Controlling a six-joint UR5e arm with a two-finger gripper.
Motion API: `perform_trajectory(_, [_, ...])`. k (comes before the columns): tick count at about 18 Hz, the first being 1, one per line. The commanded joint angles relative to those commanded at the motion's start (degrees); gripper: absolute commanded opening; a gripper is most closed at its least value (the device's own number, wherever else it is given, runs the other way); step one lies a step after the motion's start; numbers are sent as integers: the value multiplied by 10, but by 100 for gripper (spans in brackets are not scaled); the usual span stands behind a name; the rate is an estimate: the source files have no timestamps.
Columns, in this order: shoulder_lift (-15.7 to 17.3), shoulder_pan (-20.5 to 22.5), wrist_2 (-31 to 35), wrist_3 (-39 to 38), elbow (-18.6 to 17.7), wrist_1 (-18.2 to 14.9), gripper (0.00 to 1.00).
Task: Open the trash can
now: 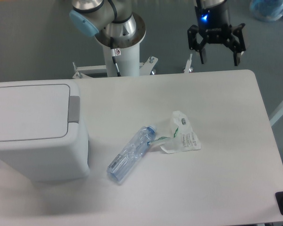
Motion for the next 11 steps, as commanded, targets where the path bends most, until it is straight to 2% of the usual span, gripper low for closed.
perform_trajectory(7, [2,0,4,-6,2,-3,100])
perform_trajectory(11, [2,-20,-9,-112,4,-3,100])
